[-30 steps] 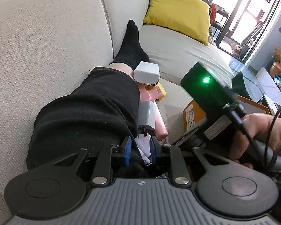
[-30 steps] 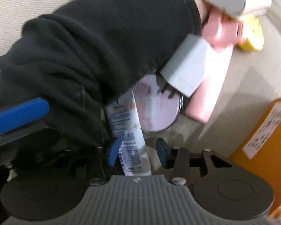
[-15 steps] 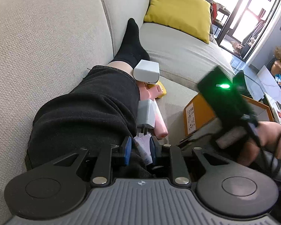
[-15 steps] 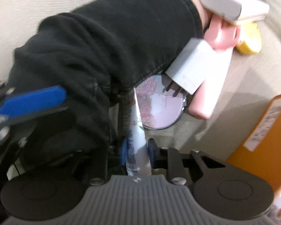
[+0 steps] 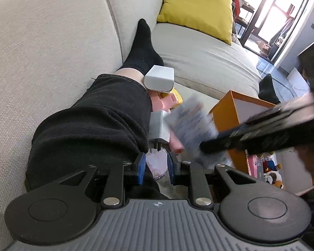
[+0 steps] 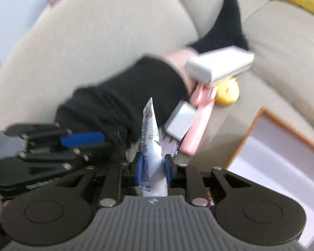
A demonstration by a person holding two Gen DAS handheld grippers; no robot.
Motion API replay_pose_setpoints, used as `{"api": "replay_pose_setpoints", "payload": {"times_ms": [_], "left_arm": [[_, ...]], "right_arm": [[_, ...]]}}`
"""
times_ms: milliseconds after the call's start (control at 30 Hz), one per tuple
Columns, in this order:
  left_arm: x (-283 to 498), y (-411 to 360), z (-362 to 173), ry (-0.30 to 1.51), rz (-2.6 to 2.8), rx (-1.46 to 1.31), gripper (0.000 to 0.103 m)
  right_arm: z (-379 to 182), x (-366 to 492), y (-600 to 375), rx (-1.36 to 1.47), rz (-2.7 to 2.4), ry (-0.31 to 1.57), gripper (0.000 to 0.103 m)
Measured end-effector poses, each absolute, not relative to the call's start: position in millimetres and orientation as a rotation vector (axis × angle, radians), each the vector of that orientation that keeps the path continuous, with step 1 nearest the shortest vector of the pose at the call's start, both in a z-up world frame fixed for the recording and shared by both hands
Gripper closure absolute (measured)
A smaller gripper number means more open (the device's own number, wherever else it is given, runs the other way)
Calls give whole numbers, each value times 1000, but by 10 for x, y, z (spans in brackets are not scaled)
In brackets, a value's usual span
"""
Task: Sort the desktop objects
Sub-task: 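Grasp the white charger with the left gripper while the right lifts the lotion tube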
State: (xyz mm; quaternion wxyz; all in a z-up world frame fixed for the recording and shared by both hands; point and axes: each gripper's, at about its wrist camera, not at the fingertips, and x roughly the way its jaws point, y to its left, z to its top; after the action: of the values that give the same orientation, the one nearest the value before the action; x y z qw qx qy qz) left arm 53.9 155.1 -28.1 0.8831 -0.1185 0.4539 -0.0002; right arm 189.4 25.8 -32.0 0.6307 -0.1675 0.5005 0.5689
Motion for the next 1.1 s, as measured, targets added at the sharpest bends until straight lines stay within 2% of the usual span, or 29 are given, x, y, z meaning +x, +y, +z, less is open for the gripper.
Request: {"api": "replay_pose_setpoints", "payload": {"times_ms": [67, 167, 267, 400, 933, 1100], "left_arm": [[564, 1522, -262, 942, -21, -231, 78], [638, 1464, -238, 936, -55, -200, 76], [749, 1368, -253, 935, -90, -145, 68], [913, 1203, -345, 939, -116, -35, 50], [1726, 1010, -964, 1152, 69, 22, 50], [1812, 1046, -1011, 1165, 83, -3, 50]], "right_arm": [[-234, 1689, 15, -339, 1292, 1105, 81], [52, 1959, -348, -278, 1253, 1039, 81], [131, 2176, -457, -221, 1207, 994, 80], [198, 2361, -600, -169, 1160, 975, 80], [63, 2680, -870, -71, 1139, 978, 80], [35, 2738, -943, -42, 1145, 979, 80]]}}
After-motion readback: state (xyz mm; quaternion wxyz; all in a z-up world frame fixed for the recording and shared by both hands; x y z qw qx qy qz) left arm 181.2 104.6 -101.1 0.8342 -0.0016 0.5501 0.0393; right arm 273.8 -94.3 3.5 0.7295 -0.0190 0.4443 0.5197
